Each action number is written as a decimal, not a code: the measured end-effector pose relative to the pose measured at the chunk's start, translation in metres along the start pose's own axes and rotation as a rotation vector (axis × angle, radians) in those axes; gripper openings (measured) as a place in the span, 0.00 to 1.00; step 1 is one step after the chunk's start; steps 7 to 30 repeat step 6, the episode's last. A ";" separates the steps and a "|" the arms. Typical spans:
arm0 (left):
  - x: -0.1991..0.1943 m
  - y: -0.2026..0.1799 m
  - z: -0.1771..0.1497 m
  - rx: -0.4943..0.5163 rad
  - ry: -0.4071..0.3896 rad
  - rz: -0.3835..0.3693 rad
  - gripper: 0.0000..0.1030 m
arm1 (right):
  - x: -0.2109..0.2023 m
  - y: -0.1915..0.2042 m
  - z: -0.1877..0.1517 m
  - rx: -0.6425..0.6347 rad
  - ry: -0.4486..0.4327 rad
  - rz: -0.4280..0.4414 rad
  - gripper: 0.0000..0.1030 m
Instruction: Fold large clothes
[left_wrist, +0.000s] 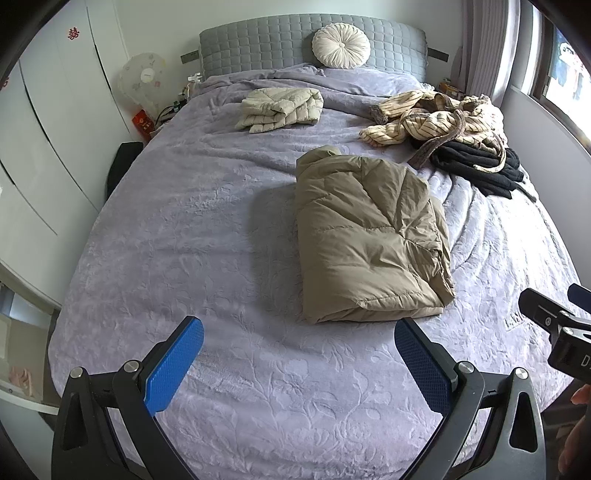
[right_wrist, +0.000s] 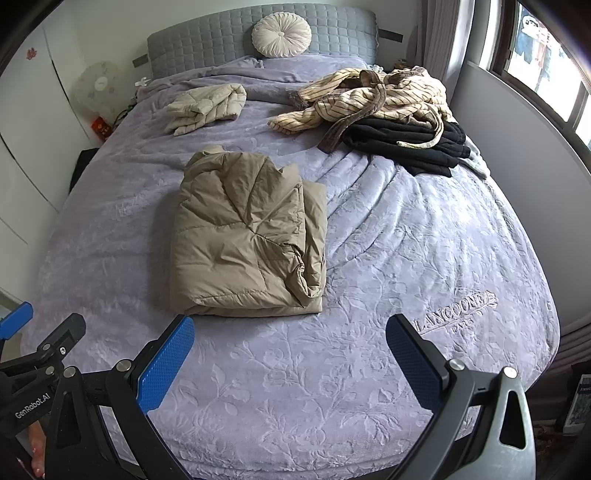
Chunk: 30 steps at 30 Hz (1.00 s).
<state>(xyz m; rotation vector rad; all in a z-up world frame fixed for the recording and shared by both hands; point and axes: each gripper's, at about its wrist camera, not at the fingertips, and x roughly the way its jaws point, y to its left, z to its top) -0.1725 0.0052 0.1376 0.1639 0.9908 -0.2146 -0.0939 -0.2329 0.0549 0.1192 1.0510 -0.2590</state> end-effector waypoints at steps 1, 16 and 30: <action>0.000 0.001 0.001 0.001 -0.004 -0.004 1.00 | -0.001 -0.003 -0.001 -0.001 0.000 0.001 1.00; 0.002 0.000 0.006 0.022 -0.011 -0.022 1.00 | 0.000 -0.005 0.001 -0.001 0.004 0.000 1.00; 0.002 0.000 0.006 0.022 -0.011 -0.022 1.00 | 0.000 -0.005 0.001 -0.001 0.004 0.000 1.00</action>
